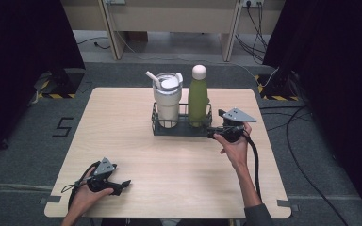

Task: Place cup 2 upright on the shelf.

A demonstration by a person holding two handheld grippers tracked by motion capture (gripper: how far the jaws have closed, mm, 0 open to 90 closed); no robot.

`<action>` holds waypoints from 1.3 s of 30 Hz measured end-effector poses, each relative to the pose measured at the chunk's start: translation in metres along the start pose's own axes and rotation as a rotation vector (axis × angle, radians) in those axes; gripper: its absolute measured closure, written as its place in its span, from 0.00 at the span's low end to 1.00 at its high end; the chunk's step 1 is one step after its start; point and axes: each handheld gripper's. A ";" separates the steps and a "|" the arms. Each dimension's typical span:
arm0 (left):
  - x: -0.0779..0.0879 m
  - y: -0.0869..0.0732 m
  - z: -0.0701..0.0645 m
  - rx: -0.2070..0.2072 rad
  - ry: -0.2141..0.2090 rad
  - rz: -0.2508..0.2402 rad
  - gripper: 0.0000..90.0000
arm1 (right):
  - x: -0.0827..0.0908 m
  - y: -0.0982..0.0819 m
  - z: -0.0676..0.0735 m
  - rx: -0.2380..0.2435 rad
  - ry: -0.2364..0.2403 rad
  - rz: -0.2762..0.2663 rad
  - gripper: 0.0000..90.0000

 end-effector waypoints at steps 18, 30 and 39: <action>0.000 0.000 0.000 0.000 0.000 0.000 0.12 | 0.026 -0.018 0.010 0.000 0.015 0.008 0.17; 0.000 0.000 0.000 0.000 0.001 0.000 0.12 | 0.033 -0.029 0.020 0.005 0.031 0.024 0.17; 0.000 0.000 0.000 0.000 0.001 0.000 0.12 | 0.036 -0.034 0.028 0.011 0.041 0.024 0.17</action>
Point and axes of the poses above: each handheld gripper's, and its own axes: x roughly backward along the jaws, y roughly out of its top, z roughly to its left, and after that the axes turned 3 degrees about -z, right-handed
